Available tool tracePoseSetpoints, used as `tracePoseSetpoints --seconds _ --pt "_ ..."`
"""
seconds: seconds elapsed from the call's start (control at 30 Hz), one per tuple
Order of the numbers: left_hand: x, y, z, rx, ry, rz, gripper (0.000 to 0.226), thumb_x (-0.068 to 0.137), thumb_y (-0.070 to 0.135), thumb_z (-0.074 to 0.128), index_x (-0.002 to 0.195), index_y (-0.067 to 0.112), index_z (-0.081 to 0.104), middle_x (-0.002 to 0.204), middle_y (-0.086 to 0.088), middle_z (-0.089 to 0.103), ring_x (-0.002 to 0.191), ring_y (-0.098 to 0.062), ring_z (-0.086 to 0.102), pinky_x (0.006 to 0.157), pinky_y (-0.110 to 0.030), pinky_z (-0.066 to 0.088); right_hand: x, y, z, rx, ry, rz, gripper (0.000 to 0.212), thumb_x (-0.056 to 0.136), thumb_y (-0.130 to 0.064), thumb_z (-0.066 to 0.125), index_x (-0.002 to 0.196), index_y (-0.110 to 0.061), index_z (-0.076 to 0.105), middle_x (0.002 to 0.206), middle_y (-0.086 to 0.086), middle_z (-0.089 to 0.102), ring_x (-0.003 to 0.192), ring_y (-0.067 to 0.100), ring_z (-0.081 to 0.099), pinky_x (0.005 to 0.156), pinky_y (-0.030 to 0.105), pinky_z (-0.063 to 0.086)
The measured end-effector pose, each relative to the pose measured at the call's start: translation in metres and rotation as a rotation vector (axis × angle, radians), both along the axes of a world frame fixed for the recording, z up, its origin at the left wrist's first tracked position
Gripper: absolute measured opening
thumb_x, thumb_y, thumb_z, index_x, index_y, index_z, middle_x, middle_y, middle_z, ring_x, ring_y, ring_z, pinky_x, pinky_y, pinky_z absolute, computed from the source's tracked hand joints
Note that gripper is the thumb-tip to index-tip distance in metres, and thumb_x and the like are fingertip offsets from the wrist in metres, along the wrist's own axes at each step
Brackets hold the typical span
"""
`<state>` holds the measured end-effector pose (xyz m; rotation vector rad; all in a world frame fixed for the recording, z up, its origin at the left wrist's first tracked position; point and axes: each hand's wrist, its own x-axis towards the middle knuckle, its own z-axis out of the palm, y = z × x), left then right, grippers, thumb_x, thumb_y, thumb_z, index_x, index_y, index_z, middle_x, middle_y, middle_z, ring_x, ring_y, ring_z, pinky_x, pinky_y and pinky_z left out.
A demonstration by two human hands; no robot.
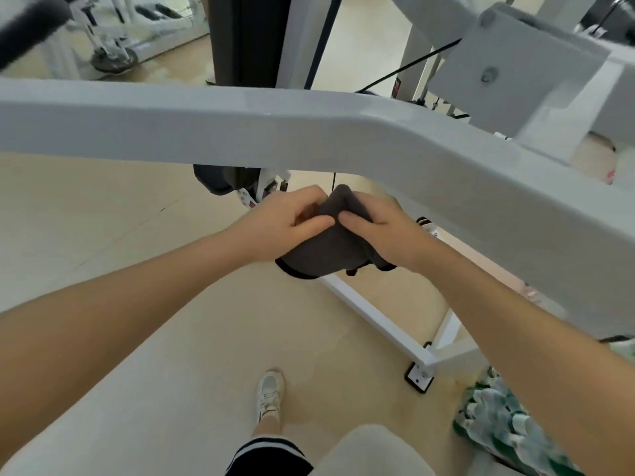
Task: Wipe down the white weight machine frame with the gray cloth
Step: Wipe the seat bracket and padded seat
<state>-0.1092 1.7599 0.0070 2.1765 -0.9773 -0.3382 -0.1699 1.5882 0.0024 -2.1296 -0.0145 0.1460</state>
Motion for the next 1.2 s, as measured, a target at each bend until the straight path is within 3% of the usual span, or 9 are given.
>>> tracePoseSetpoints --seconds 0.17,0.33,0.57,0.73,0.87,0.93,1.0,1.07,1.2 --pt "-0.015 -0.001 0.056 -0.110 -0.237 0.078 0.007 0.092 0.023 0.051 0.098 0.023 0.048 0.074 0.017 0.051 0.068 0.008 0.051 0.063 -0.005 0.037 -0.009 0.012 0.053 0.082 -0.189 -0.098 0.012 0.095 -0.018 0.048 0.103 -0.019 0.057 0.098 0.003 0.064 0.097 0.021 0.059 0.090 0.045 0.046" --pt "0.013 -0.020 0.097 -0.075 -0.405 -0.047 0.021 0.094 0.025 0.048 0.110 0.014 0.056 0.080 0.004 0.056 0.068 -0.007 0.051 0.065 -0.010 0.039 0.001 -0.003 0.095 0.106 -0.112 -0.216 0.010 0.094 -0.025 0.051 0.098 -0.026 0.060 0.101 0.004 0.067 0.096 0.019 0.062 0.091 0.043 0.049" --pt "0.105 -0.049 0.129 0.022 -0.311 -0.193 0.004 0.097 0.030 0.040 0.095 0.028 0.044 0.074 0.018 0.047 0.067 0.003 0.045 0.054 0.000 0.033 0.064 -0.017 0.134 0.356 0.027 -0.506 0.008 0.088 -0.026 0.062 0.089 -0.020 0.068 0.087 0.006 0.073 0.082 0.023 0.070 0.077 0.036 0.057" --pt "0.174 -0.051 0.121 0.171 -0.315 -0.206 0.023 0.095 0.033 0.044 0.112 0.019 0.051 0.100 0.004 0.056 0.084 -0.012 0.052 0.068 -0.023 0.040 0.126 -0.025 0.135 0.394 0.161 -0.775 0.029 0.084 -0.030 0.065 0.103 -0.008 0.064 0.095 0.011 0.070 0.088 0.028 0.067 0.083 0.040 0.054" --pt "0.214 -0.038 0.119 0.354 -0.856 -0.236 0.028 0.094 0.017 0.044 0.120 0.011 0.052 0.122 -0.006 0.053 0.109 -0.023 0.049 0.090 -0.036 0.041 0.169 -0.031 0.134 0.383 -0.018 -0.936 0.024 0.092 -0.033 0.055 0.104 -0.012 0.052 0.104 0.010 0.063 0.089 0.025 0.061 0.086 0.040 0.052" --pt "0.233 -0.032 0.117 0.398 -1.364 -0.281 0.025 0.086 0.011 0.051 0.109 0.008 0.060 0.111 -0.008 0.060 0.105 -0.026 0.054 0.100 -0.040 0.037 0.187 -0.030 0.135 0.247 -0.327 -0.906 0.017 0.093 -0.028 0.052 0.105 -0.017 0.044 0.096 0.001 0.058 0.085 0.017 0.058 0.081 0.035 0.054" --pt "0.246 -0.028 0.117 0.462 -1.606 -0.191 0.027 0.086 0.016 0.055 0.110 0.007 0.063 0.111 -0.008 0.062 0.109 -0.026 0.056 0.107 -0.040 0.032 0.201 -0.022 0.135 -0.049 -0.638 -0.772 0.015 0.093 -0.020 0.053 0.103 -0.018 0.042 0.087 -0.009 0.052 0.079 0.003 0.053 0.074 0.018 0.050" --pt "0.258 -0.024 0.111 0.589 -1.706 -0.134 0.035 0.088 0.021 0.054 0.121 0.008 0.058 0.125 -0.010 0.056 0.120 -0.027 0.049 0.111 -0.039 0.028 0.219 -0.018 0.131 -0.337 -0.841 -0.576 0.016 0.088 -0.011 0.056 0.103 -0.009 0.048 0.091 -0.002 0.053 0.076 0.001 0.050 0.071 0.011 0.042" --pt "0.265 -0.023 0.114 0.560 -1.723 -0.202 0.025 0.085 0.020 0.054 0.102 0.011 0.069 0.108 -0.005 0.066 0.109 -0.023 0.058 0.101 -0.032 0.042 0.263 -0.024 0.115 -1.111 -1.000 -0.225 0.030 0.078 -0.002 0.065 0.108 0.002 0.063 0.109 0.019 0.063 0.095 0.032 0.062 0.082 0.034 0.052"
